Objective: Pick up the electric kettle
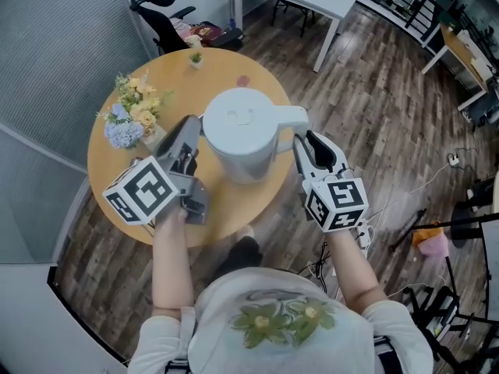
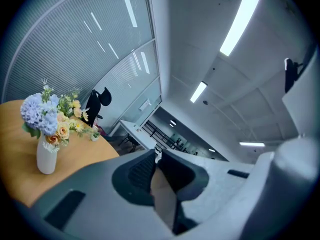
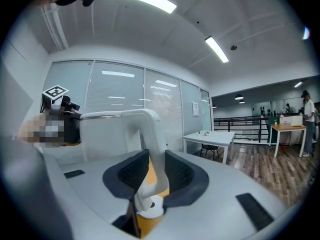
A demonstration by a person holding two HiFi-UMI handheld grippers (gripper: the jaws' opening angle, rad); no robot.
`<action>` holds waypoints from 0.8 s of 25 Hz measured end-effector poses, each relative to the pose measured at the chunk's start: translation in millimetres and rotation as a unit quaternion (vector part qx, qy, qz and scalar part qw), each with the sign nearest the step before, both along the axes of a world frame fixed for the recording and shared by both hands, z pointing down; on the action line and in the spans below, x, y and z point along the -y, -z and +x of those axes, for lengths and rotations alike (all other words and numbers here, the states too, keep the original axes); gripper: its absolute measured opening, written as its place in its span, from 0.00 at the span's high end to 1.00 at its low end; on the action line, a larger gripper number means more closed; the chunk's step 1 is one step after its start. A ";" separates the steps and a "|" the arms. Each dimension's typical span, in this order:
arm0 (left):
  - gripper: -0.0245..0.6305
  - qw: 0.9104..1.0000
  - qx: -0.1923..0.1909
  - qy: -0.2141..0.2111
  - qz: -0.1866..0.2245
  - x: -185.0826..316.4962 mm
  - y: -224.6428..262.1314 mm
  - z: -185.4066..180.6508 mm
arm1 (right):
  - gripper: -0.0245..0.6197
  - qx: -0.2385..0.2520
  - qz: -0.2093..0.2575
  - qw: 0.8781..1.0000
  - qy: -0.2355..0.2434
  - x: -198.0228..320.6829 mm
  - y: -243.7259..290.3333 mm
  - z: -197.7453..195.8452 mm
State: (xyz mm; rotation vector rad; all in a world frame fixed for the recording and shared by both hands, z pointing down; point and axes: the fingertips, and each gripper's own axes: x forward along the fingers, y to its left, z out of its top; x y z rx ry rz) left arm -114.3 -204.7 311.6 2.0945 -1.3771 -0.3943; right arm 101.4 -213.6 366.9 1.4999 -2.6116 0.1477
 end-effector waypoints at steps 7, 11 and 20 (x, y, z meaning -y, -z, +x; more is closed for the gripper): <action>0.90 1.000 -0.013 -0.001 0.006 -32.9 1.0 7.5 | 0.79 -0.002 0.003 1.000 0.004 -32.4 1.9 8.2; 0.90 1.000 -0.018 0.004 0.006 -55.2 -0.1 13.3 | 0.79 -0.004 0.007 1.000 0.008 -54.5 2.6 15.1; 0.90 1.000 -0.005 0.014 0.007 -88.7 -3.3 24.2 | 0.79 -0.006 -0.002 1.000 0.013 -85.8 -5.9 24.9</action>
